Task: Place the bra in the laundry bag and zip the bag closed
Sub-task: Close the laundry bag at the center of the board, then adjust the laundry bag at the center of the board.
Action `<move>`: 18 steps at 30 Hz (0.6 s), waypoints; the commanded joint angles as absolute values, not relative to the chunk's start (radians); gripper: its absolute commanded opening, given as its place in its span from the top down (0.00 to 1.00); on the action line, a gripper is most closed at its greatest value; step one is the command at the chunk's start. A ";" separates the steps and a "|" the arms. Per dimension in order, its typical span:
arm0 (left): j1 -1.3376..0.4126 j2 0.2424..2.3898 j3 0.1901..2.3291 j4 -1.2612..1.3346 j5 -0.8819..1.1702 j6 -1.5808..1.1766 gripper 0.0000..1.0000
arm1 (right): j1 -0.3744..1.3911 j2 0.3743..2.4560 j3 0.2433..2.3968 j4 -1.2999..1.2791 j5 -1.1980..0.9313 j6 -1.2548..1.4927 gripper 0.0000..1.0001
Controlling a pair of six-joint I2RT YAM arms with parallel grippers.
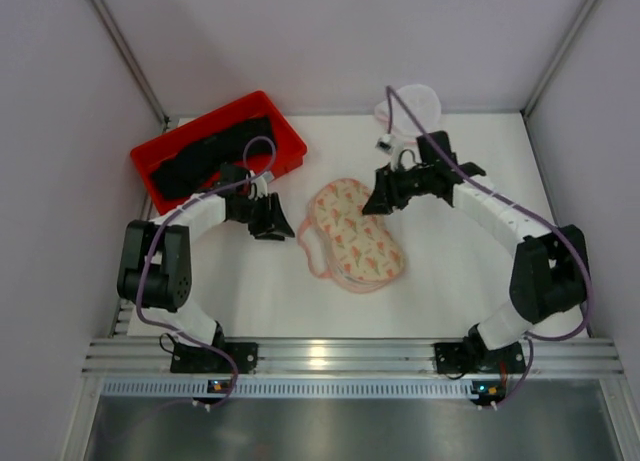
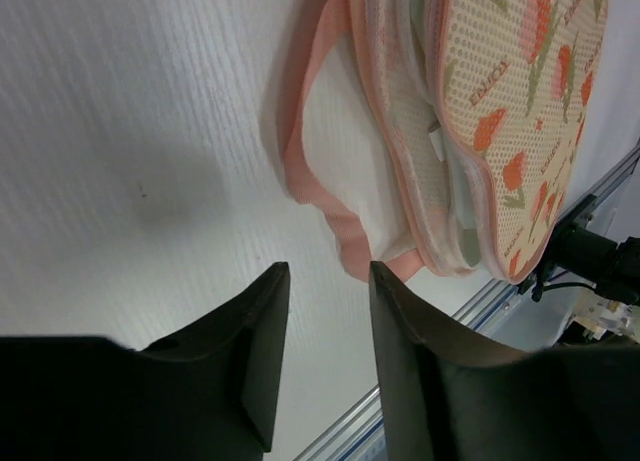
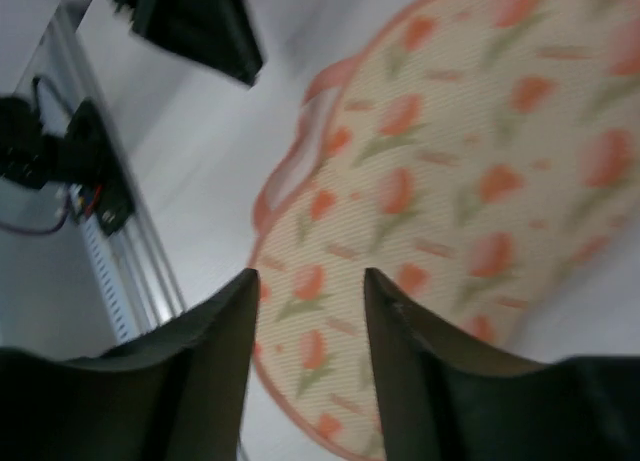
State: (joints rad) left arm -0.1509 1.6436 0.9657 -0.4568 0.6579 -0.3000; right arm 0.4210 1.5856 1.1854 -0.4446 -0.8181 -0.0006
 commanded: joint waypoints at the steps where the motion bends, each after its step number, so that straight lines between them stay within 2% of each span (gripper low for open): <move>1: -0.190 1.676 0.974 -0.351 0.701 -0.334 0.59 | 0.266 1.532 1.117 -0.400 -0.720 0.023 0.61; 4: -0.247 1.715 0.986 -0.319 0.675 -0.357 0.62 | 0.180 1.545 1.045 -0.379 -0.629 0.015 0.72; 10: -0.313 1.857 1.075 -0.255 0.632 -0.413 0.65 | 0.153 1.574 0.878 -0.276 -0.600 0.011 0.85; 15: -0.328 1.930 1.184 -0.236 0.626 -0.419 0.64 | 0.179 1.614 0.854 -0.275 -0.681 -0.026 0.86; 17: -0.330 1.927 1.209 -0.238 0.617 -0.390 0.62 | 0.190 1.603 0.853 -0.252 -0.721 -0.017 0.85; 18: -0.330 1.915 1.207 -0.244 0.615 -0.373 0.57 | 0.199 1.598 0.850 -0.244 -0.745 -0.014 0.85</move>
State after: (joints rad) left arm -0.3275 1.9312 1.1683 -0.2867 0.6308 -0.3977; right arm 0.1703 1.6173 0.8383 -0.3370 -0.6537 0.0040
